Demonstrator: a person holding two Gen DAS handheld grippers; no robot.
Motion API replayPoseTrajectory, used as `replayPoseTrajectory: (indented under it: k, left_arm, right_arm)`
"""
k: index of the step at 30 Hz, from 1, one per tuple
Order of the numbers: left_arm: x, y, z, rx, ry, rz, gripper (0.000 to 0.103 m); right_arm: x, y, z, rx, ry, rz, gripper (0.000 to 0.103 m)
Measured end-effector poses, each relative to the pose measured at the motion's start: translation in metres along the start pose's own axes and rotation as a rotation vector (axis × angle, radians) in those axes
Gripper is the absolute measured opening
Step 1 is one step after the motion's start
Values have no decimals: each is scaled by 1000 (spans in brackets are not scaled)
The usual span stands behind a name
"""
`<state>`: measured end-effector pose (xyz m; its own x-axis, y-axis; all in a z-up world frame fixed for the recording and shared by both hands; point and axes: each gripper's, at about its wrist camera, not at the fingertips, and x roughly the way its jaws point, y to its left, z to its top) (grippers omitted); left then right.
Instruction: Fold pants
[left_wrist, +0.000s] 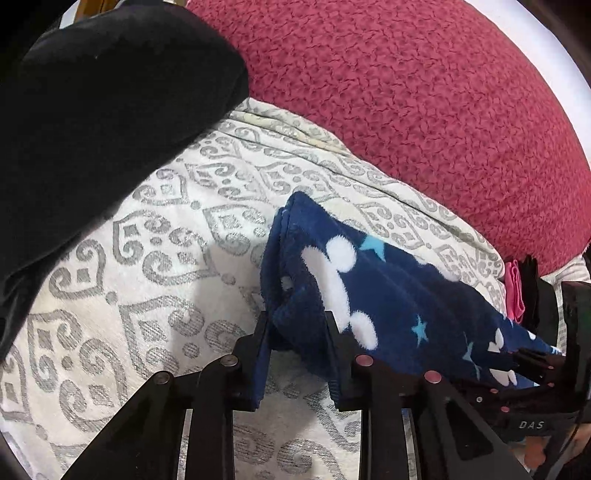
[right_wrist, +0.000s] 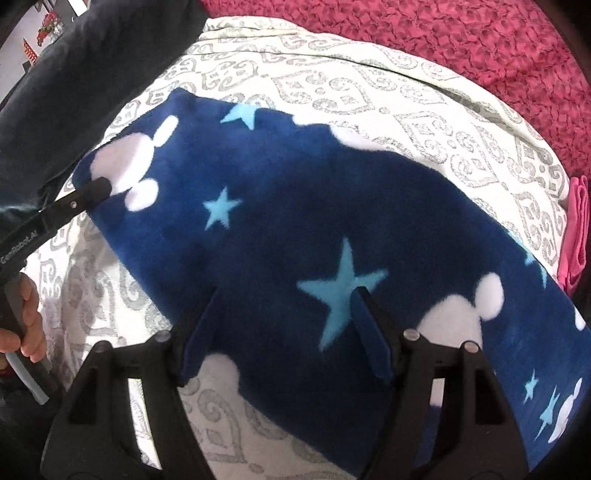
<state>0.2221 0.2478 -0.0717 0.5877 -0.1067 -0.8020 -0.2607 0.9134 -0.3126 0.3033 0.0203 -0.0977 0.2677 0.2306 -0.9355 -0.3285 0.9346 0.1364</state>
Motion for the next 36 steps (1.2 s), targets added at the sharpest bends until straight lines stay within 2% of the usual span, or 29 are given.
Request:
replayPoseTrajectory:
  k: [9, 28, 36]
  left_arm:
    - [5, -2, 0, 14, 4, 15, 25]
    - [-3, -29, 4, 111, -16, 105, 25]
    - [-21, -74, 14, 198, -46, 114, 25]
  right_arm:
    - [-21, -7, -6, 18, -24, 19, 72]
    - [-39, -41, -28, 115, -45, 43, 72]
    - [-63, -84, -63, 218, -86, 55, 73]
